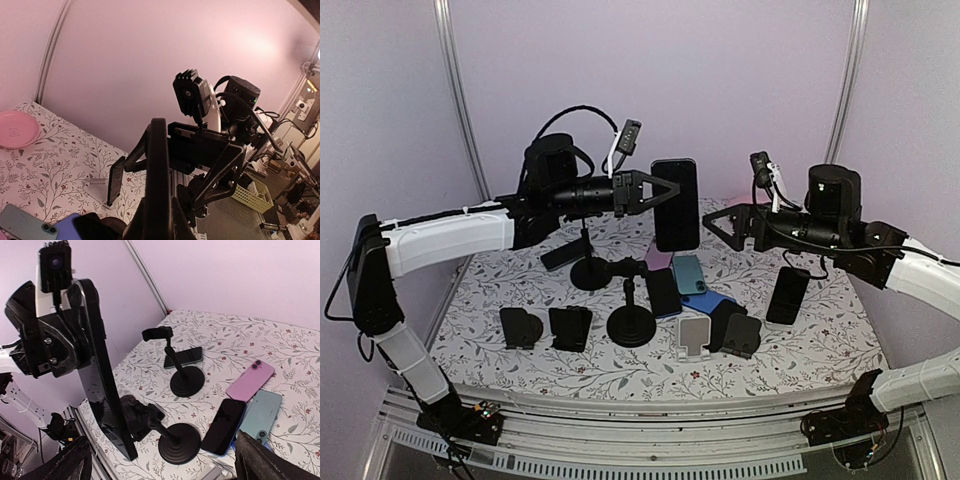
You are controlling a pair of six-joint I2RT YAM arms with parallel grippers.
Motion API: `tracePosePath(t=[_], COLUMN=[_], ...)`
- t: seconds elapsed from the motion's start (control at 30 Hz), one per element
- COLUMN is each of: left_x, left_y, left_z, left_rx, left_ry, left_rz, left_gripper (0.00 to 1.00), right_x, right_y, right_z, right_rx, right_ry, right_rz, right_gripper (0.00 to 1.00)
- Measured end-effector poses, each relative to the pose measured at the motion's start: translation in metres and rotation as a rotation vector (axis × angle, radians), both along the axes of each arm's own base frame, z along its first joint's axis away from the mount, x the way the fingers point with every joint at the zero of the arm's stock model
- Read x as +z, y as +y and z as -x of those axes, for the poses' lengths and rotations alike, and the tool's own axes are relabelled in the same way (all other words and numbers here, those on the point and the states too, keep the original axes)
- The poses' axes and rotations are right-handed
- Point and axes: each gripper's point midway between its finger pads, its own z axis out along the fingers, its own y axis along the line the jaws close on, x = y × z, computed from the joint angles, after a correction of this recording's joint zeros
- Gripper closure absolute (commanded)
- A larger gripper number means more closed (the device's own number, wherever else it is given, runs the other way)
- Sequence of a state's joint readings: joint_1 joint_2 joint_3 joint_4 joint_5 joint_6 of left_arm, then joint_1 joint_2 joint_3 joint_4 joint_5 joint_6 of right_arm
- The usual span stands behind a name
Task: Place the phone on the phone stand
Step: Pass from the left arm to the right
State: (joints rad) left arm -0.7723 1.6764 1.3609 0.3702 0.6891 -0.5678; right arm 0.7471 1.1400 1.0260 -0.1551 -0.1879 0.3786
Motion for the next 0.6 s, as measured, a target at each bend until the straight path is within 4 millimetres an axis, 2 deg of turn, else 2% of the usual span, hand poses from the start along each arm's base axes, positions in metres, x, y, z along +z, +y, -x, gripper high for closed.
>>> tracePosePath(t=[0.27,0.47,0.6], left_x=[-0.006,-0.004,-0.004], left_y=[-0.006,-0.010,-0.013], left_z=[0.024,0.034,0.040], left_rx=[-0.092,-0.124,-0.140], left_ry=[-0.031,-0.059,-0.077], left_rz=[0.004,0.010,0.008], left_gripper=[1.00,1.00,1.00], right_x=[0.024,0.038,0.040], right_y=[-0.001,0.000,0.003], right_z=[0.035,0.044,0.047], right_rx=[0.136,0.178,0.206], right_ry=[-0.090,-0.137,-0.143], right_rz=[-0.125,-0.170,-0.176], right_gripper=[0.02,0.04,0.06])
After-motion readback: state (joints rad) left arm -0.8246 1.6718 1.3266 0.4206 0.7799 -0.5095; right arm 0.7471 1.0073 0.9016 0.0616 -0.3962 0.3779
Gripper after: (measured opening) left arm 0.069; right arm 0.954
